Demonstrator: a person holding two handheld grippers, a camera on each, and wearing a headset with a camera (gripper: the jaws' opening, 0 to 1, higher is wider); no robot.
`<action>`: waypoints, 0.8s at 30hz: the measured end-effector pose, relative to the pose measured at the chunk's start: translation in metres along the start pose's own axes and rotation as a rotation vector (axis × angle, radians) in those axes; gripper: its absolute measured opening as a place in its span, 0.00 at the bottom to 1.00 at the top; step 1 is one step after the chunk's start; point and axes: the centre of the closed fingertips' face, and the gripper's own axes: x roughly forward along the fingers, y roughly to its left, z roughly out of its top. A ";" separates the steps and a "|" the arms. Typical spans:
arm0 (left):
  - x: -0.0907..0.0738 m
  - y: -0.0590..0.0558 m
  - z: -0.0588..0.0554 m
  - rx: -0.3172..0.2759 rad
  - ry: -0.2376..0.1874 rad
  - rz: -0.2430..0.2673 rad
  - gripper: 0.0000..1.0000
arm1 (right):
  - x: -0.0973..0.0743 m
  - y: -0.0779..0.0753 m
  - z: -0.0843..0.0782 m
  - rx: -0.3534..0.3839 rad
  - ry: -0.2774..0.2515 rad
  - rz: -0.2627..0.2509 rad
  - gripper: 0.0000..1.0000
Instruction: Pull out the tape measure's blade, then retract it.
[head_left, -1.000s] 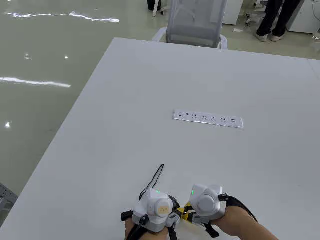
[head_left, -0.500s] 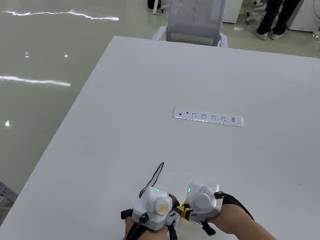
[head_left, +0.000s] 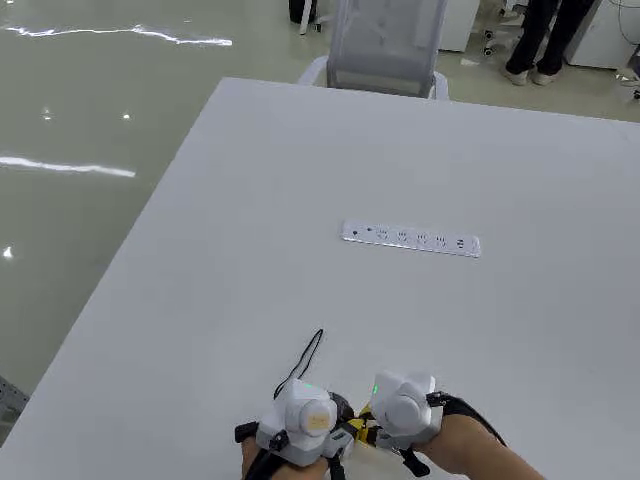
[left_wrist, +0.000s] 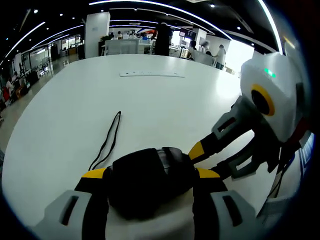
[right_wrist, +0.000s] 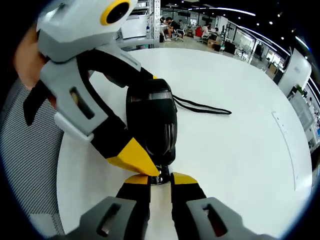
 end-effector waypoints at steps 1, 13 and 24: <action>-0.002 -0.002 0.001 -0.017 -0.001 -0.031 0.66 | 0.000 0.000 0.000 -0.001 0.000 0.001 0.14; -0.027 -0.002 0.017 0.261 -0.117 -0.311 0.78 | -0.001 0.000 0.001 -0.018 -0.008 0.004 0.15; -0.019 0.017 -0.002 0.111 -0.008 -0.206 0.80 | -0.001 -0.002 0.002 -0.017 -0.015 -0.015 0.26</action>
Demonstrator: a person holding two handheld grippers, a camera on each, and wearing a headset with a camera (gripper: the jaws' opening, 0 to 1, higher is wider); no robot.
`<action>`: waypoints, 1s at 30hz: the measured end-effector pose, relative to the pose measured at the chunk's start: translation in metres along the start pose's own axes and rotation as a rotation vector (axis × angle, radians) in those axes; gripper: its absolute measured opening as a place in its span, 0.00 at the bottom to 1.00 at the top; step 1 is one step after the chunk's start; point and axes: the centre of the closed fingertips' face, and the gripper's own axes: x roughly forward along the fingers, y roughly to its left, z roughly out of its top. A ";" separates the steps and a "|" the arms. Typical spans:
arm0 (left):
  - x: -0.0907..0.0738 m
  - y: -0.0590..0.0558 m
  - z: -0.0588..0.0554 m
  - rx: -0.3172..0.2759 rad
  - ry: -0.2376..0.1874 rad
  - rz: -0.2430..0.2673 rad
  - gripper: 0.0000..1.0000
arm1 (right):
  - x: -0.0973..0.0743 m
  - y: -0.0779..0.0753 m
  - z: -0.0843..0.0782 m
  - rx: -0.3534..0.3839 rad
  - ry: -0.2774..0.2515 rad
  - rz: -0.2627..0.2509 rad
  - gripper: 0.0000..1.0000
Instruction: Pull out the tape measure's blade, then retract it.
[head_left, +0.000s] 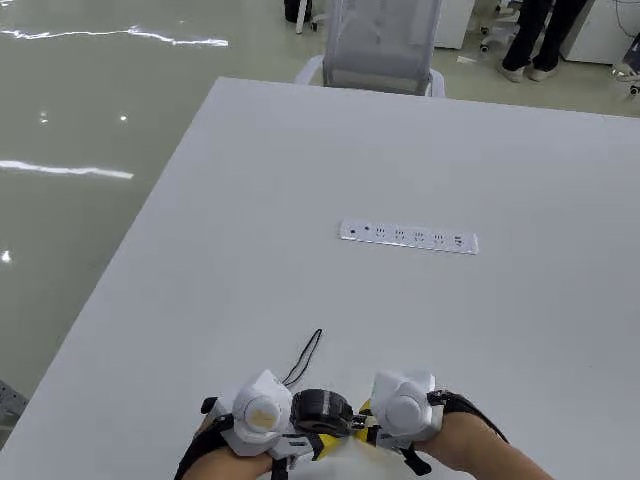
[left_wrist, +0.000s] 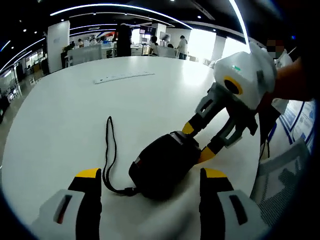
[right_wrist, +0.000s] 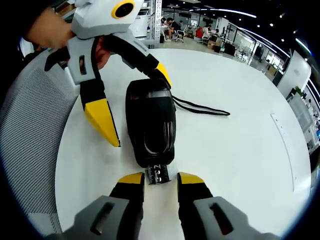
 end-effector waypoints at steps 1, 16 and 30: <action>-0.002 -0.001 0.003 -0.040 -0.015 0.011 0.82 | 0.000 0.000 0.000 0.006 0.002 -0.003 0.29; 0.012 -0.006 0.017 -0.252 -0.113 0.191 0.80 | 0.000 0.004 -0.002 0.010 0.000 0.017 0.15; 0.018 -0.012 0.014 -0.108 -0.043 0.206 0.63 | 0.000 0.005 -0.005 0.026 0.010 0.024 0.15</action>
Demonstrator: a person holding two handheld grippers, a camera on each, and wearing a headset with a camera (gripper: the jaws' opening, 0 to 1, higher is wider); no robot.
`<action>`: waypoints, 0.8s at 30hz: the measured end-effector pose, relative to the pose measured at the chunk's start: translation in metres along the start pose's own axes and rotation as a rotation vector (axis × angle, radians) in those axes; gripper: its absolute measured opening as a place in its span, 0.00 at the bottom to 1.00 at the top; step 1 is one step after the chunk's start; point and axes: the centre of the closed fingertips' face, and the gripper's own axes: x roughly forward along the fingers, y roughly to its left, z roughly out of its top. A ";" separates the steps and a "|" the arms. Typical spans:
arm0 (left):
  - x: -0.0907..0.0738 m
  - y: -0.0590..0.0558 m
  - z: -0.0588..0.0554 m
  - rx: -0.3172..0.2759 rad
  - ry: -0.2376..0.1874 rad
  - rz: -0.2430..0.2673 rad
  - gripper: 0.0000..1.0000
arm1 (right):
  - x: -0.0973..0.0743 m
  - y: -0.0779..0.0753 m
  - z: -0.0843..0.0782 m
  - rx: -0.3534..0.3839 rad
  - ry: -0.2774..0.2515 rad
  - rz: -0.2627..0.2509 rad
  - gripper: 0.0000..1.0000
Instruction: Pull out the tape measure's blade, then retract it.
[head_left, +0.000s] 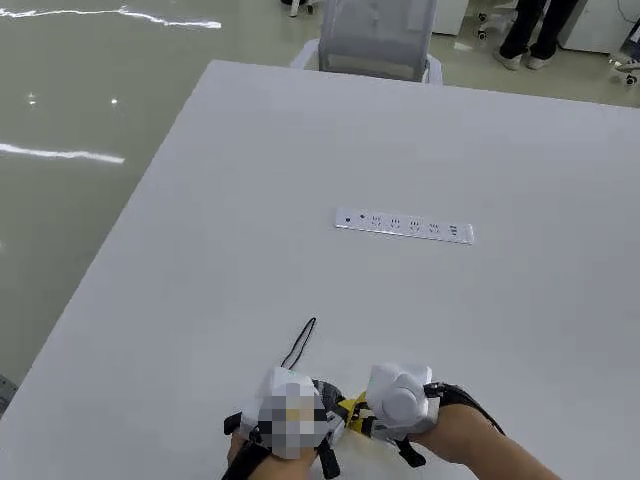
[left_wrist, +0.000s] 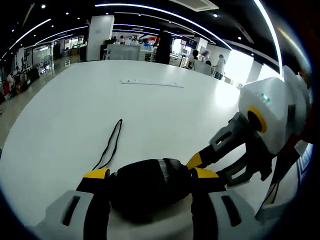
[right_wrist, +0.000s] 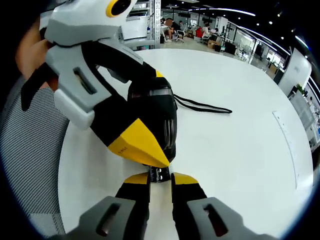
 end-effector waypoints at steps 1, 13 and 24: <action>0.000 0.000 -0.001 0.029 0.008 0.007 0.63 | -0.001 0.000 -0.001 0.000 0.002 0.002 0.15; 0.002 -0.001 0.002 0.058 -0.019 0.033 0.61 | 0.001 0.000 0.001 0.022 0.002 0.002 0.13; 0.002 0.000 0.001 0.043 -0.022 0.024 0.61 | 0.004 0.002 0.006 0.051 -0.017 0.002 0.12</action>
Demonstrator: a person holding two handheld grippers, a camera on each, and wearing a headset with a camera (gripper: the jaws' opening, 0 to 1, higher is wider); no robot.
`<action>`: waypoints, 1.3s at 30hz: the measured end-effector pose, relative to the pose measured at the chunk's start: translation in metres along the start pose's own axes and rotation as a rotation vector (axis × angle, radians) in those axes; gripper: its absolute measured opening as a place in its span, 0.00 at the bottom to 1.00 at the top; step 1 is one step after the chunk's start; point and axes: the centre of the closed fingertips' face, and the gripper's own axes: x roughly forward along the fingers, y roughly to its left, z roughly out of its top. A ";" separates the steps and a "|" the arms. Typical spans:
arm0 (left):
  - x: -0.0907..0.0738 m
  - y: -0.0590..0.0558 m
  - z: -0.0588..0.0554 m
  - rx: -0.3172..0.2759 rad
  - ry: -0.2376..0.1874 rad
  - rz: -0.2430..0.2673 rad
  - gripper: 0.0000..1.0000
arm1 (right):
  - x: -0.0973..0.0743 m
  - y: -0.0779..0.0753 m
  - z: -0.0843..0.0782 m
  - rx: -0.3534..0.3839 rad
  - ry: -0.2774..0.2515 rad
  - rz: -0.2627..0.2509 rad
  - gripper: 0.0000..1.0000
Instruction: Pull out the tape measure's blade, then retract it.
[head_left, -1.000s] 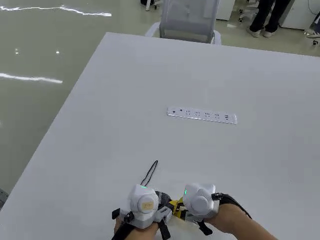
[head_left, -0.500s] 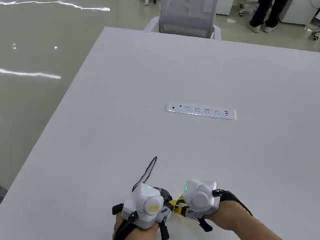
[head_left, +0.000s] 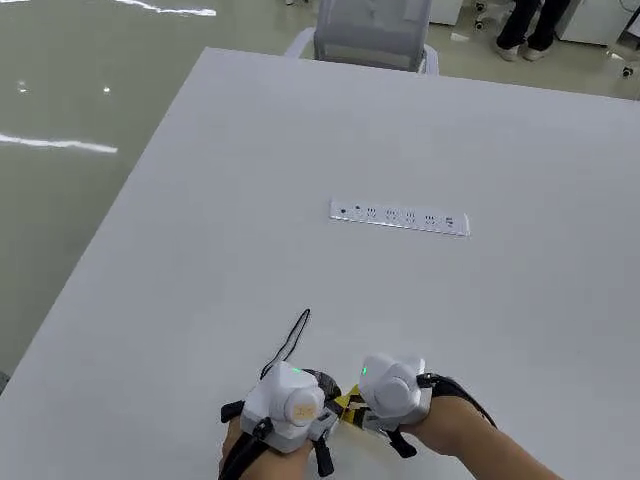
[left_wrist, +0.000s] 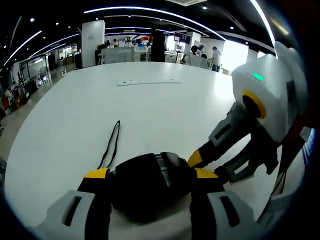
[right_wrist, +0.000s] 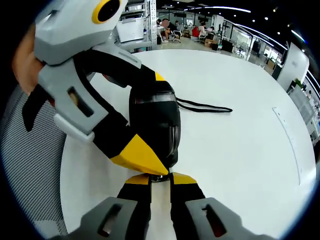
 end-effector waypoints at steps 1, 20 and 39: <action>0.000 0.000 0.000 0.000 0.000 0.000 0.61 | 0.000 0.000 0.003 0.000 -0.008 -0.004 0.12; -0.013 0.001 0.008 0.162 -0.063 -0.088 0.61 | 0.002 -0.001 0.002 -0.076 -0.023 0.009 0.14; -0.055 0.031 0.024 0.058 -0.192 -0.235 0.99 | -0.015 0.002 0.005 0.079 -0.080 -0.054 0.58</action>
